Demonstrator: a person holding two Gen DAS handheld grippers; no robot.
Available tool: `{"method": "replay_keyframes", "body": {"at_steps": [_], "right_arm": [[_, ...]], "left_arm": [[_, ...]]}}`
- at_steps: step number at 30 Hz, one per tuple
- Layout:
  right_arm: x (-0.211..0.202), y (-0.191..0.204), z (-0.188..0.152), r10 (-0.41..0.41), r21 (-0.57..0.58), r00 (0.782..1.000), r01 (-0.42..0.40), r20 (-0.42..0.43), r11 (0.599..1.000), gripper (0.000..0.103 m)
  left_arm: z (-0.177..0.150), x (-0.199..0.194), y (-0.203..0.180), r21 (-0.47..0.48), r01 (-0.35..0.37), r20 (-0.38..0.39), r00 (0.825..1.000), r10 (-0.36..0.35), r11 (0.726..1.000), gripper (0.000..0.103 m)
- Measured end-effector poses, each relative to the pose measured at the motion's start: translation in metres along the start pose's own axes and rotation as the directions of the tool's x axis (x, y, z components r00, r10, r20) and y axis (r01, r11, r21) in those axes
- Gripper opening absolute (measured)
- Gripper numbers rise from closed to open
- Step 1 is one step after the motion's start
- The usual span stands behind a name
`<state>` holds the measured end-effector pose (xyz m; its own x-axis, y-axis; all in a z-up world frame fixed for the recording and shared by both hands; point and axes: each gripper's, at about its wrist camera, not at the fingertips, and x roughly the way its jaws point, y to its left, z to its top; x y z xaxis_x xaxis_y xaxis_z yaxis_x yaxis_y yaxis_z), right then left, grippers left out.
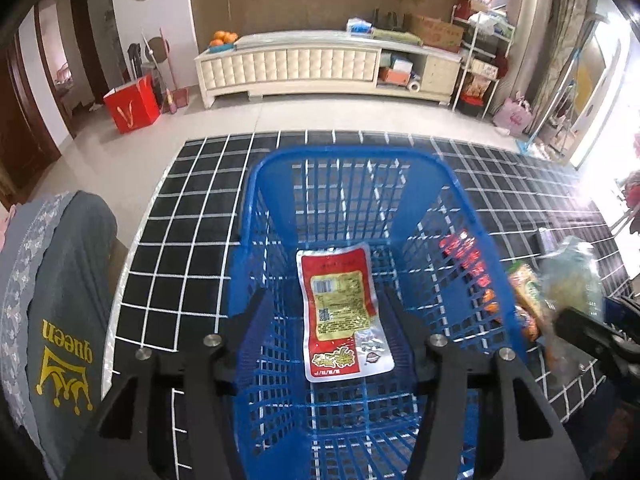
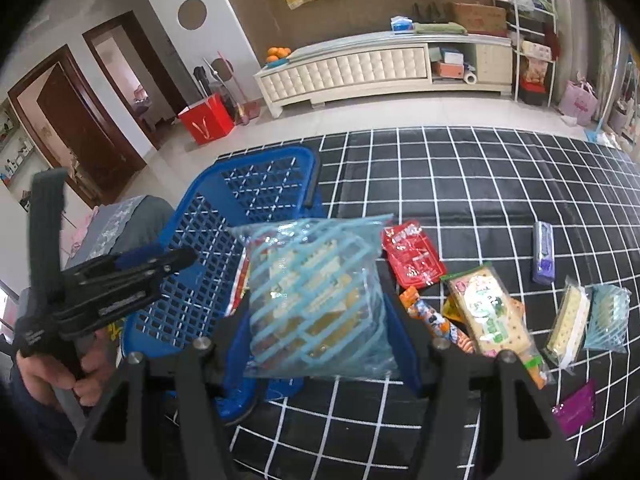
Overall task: Organize snacks
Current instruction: 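Lower the blue mesh bag into the basket and open the right tool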
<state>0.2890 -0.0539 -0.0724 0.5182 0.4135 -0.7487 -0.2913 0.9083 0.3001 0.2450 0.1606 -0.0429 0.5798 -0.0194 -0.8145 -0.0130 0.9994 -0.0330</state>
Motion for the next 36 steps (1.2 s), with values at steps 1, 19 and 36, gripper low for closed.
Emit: {"method": "replay_keyframes", "body": {"at_steps": [1,19,36], "right_arm": [[0.0,0.002,0.001,0.003,-0.005,1.0,-0.003,0.001,1.0,0.066],[0.01,0.053,0.03,0.039,-0.109,0.999,-0.038,0.0,0.993,0.066],[0.084,0.074,0.062,-0.092,-0.244,0.985,0.054,-0.148,0.968,0.066]], "left_arm": [[0.001,-0.006,0.0,0.004,0.015,0.005,1.0,-0.015,1.0,0.061],[-0.007,-0.042,0.03,0.011,-0.037,0.082,0.996,0.036,0.999,0.075],[-0.009,-0.029,0.053,-0.047,-0.056,0.063,0.996,0.059,0.997,0.075]]}}
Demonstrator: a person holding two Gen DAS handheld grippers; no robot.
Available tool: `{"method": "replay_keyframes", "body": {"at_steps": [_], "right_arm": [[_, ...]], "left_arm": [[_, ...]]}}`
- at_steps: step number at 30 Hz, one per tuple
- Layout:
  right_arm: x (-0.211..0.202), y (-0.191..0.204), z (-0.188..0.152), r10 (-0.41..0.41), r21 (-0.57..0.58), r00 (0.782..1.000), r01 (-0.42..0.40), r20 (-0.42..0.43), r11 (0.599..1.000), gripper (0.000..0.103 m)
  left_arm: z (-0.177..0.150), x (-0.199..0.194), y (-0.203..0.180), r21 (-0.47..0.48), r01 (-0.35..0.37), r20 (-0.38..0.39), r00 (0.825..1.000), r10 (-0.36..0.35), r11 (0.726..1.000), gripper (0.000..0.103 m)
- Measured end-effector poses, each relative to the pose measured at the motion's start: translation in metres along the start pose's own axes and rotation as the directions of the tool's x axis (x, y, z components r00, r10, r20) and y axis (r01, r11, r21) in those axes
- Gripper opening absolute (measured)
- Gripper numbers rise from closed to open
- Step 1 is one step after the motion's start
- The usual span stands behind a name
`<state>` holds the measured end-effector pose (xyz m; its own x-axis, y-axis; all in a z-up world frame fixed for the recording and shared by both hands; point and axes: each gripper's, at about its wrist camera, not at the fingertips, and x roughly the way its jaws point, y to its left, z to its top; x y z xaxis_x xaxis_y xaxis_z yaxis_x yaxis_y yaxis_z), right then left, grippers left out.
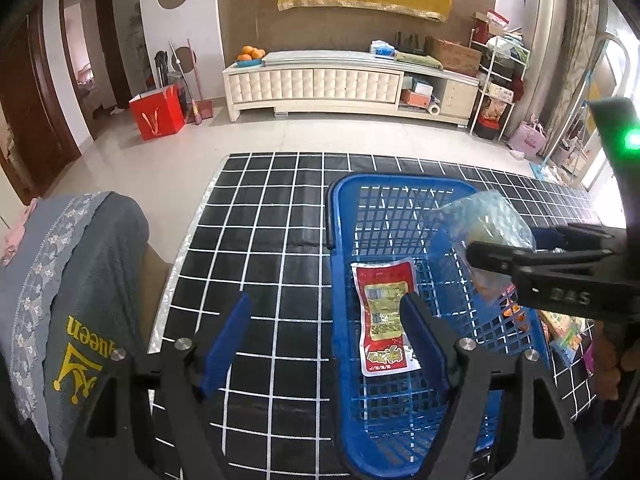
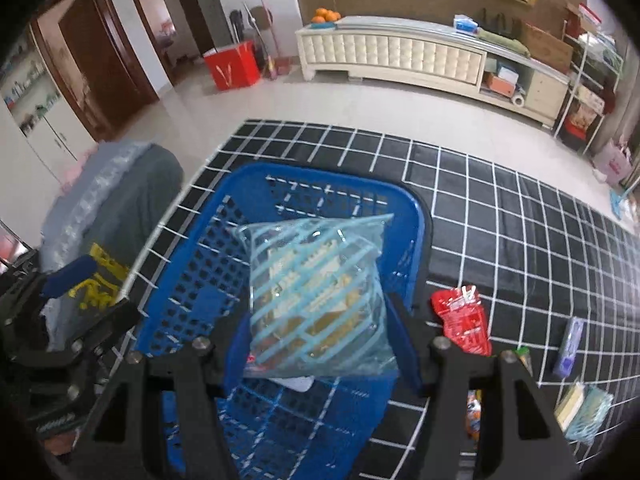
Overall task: Organize snacks
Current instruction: 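Lower the blue mesh bag into the basket and open the right tool, then move both tools back over the remaining snacks on the mat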
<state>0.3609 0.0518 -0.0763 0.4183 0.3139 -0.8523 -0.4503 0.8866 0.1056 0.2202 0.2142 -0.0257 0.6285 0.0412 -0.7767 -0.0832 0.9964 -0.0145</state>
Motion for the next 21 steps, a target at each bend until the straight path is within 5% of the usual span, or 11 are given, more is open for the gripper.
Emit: {"method": "replay_keyframes", "body": {"at_steps": [5,9,21], "right_arm": [[0.005,-0.004,0.002,-0.015,-0.003,1.0,0.015,-0.014,1.0,0.07],[-0.004,-0.012,0.003,-0.019,0.022,0.999,0.018,0.037,1.0,0.09],[-0.056,-0.043,-0.019,0.006,0.067,0.995,-0.012,0.101,0.998,0.096]], "left_arm": [[-0.004,0.011,-0.006,0.025,0.002,-0.025,1.0,-0.002,1.0,0.075],[-0.005,0.013,-0.009,0.022,0.008,-0.034,0.999,-0.008,1.0,0.075],[-0.004,-0.012,-0.043,0.062,0.015,-0.008,1.0,-0.014,0.998,0.075]]}}
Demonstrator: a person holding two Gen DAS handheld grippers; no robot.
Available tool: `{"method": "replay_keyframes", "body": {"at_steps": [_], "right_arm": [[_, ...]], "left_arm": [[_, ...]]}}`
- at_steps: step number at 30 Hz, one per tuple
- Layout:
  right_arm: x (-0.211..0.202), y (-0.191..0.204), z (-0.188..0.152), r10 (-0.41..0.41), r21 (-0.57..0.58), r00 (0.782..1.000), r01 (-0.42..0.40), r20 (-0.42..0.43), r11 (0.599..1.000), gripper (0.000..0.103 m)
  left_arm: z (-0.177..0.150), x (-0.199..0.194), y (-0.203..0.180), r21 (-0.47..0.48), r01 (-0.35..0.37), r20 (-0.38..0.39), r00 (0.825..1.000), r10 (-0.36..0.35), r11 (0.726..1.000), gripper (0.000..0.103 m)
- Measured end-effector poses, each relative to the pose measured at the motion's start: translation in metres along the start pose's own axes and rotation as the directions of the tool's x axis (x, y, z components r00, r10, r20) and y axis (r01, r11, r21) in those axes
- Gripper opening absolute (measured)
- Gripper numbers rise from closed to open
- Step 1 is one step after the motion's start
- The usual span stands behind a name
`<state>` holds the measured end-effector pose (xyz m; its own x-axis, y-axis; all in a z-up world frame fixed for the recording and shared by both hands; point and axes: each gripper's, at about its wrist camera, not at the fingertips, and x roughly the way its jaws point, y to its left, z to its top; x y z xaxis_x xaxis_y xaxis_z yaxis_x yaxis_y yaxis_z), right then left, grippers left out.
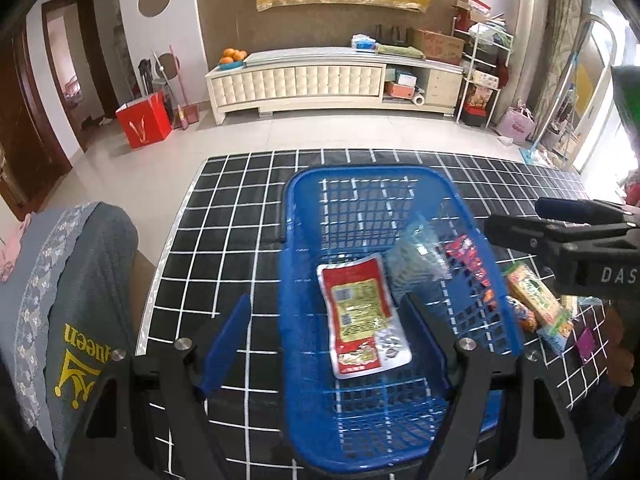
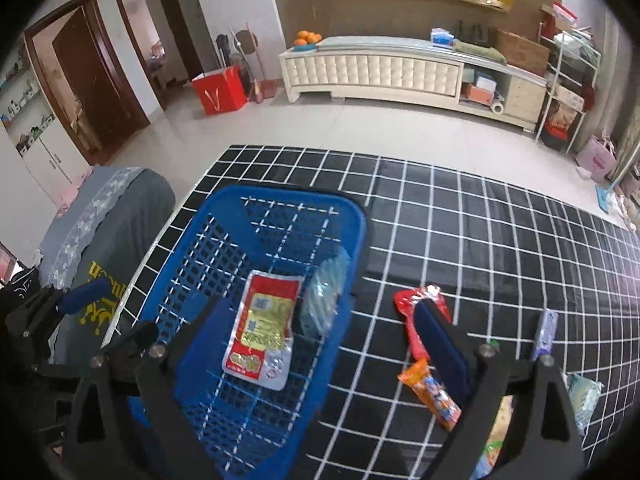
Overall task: Organize snacks
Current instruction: 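Move both tools back over the remaining snacks on the mat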
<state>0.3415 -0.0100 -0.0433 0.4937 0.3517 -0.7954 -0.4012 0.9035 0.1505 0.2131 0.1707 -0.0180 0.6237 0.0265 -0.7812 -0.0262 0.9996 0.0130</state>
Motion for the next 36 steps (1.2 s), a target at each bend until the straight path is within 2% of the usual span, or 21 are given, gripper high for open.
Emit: {"method": "replay_keyframes", "body": {"at_steps": [10,18,19,21,26,36], "right_arm": [[-0.051,-0.063,-0.027,-0.049,0.066,0.998,0.047,0.028,0.997,0.096],[-0.076,-0.128,-0.055,-0.138,0.147,0.99,0.134,0.016,0.98,0.096],[-0.079,-0.136,-0.058,-0.145,0.158,0.989,0.141,0.015,0.977,0.096],[-0.084,-0.15,-0.066,-0.152,0.176,0.988,0.149,0.007,0.973,0.096],[-0.093,-0.185,-0.083,-0.174,0.209,0.985,0.172,-0.009,0.963,0.096],[-0.08,-0.26,-0.121,-0.19,0.324,0.976,0.214,-0.106,0.921,0.096]], "left_arm": [[0.008,-0.022,-0.065,0.078,0.036,0.024,0.999,-0.038,0.996,0.075],[0.014,-0.018,-0.129,0.119,0.134,0.012,0.991,-0.136,0.984,0.076],[0.014,-0.017,-0.14,0.131,0.143,0.009,0.989,-0.146,0.981,0.082],[0.013,-0.016,-0.159,0.163,0.159,0.004,0.987,-0.162,0.974,0.083],[0.011,-0.008,-0.21,0.25,0.19,-0.035,0.982,-0.188,0.949,0.083],[0.009,0.033,-0.27,0.215,0.247,-0.154,0.964,-0.217,0.945,0.083]]}}
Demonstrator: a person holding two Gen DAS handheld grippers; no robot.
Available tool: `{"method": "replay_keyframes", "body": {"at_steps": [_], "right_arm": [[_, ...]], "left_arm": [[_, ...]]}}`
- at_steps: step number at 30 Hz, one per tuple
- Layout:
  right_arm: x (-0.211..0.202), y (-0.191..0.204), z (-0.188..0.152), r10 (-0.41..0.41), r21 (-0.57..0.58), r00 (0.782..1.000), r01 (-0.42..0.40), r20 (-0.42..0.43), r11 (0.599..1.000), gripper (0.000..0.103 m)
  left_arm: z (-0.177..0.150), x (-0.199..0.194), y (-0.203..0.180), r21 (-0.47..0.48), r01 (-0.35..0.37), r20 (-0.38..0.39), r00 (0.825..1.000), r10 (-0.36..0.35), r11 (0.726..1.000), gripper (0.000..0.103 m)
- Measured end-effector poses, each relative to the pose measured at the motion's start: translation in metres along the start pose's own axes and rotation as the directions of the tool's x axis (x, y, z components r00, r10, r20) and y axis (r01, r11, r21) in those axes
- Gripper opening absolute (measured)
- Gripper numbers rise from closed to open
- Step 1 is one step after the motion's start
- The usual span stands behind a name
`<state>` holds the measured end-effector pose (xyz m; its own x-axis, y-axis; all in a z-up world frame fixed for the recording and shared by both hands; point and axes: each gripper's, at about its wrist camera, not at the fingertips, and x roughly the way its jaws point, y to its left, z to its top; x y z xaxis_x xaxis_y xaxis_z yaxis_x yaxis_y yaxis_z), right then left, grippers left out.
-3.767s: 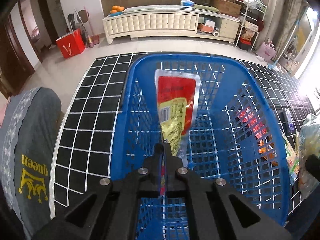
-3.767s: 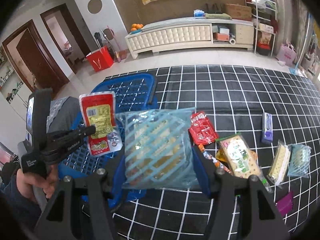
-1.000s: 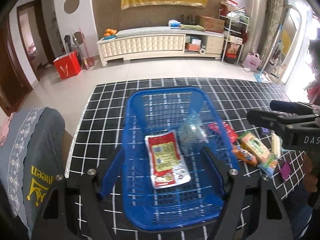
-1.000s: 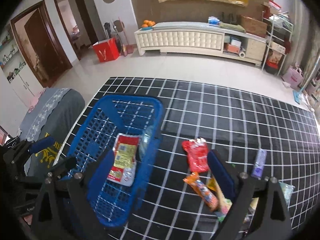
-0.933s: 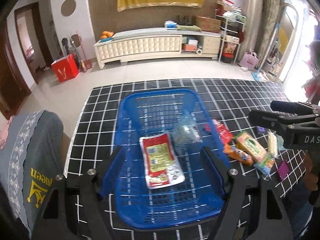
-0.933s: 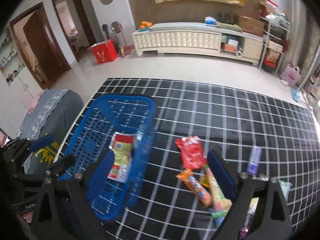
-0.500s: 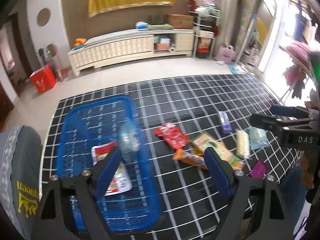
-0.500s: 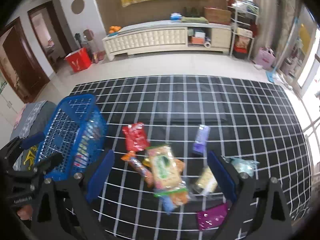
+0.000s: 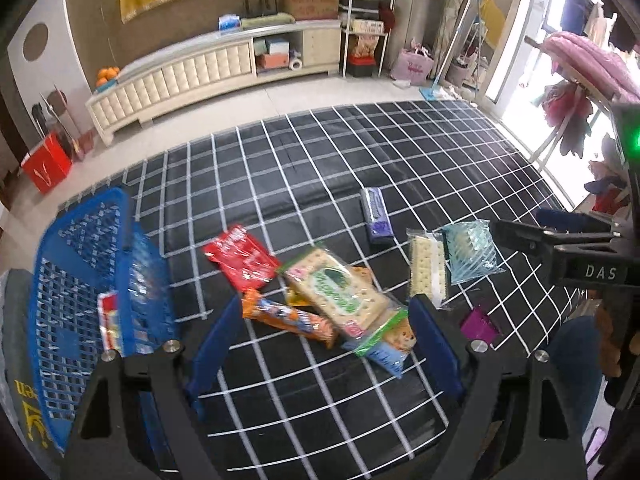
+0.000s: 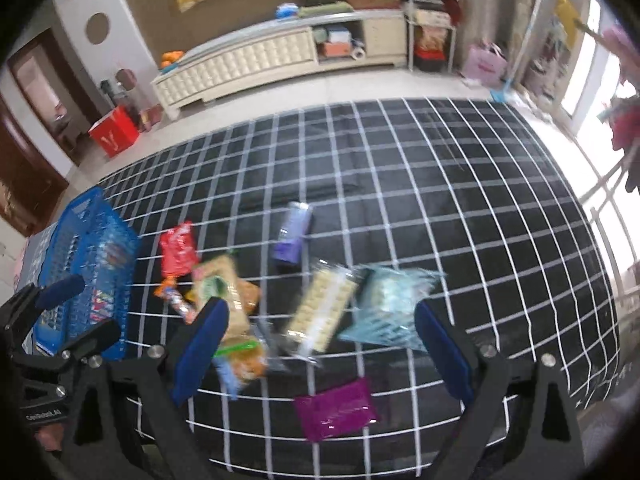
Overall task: Organize snacks
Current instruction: 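Move both tools back over the remaining snacks on the mat, then grasp the green-labelled cracker pack with left tool while right grasps another blue mesh bag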
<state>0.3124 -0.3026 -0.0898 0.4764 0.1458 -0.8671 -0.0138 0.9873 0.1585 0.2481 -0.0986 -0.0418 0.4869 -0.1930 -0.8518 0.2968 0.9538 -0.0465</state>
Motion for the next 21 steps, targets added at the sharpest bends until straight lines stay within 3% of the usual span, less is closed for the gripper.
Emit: {"method": "replay_keyframes", "body": {"at_steps": [11,15,18,21], "right_arm": [[0.066,-0.053,0.002,-0.036,0.102,0.993,0.048,-0.111,0.994,0.096],[0.089,-0.063,0.004,-0.086,0.134,0.985,0.106,-0.147,0.985,0.096],[0.104,-0.066,0.003,-0.049,0.153,0.984,0.076,-0.172,0.985,0.096],[0.114,-0.066,0.002,-0.07,0.136,0.98,0.096,-0.187,0.986,0.094]], "left_arm": [[0.004,0.07,-0.005,-0.106,-0.007,-0.156,0.988,-0.01,0.994,0.083],[0.008,0.082,0.006,-0.167,-0.037,-0.172,0.985,0.008,0.985,0.083],[0.012,0.088,0.008,-0.176,-0.035,-0.187,0.982,0.001,0.984,0.083],[0.014,0.094,0.006,-0.16,-0.043,-0.2,0.98,0.01,0.986,0.083]]}}
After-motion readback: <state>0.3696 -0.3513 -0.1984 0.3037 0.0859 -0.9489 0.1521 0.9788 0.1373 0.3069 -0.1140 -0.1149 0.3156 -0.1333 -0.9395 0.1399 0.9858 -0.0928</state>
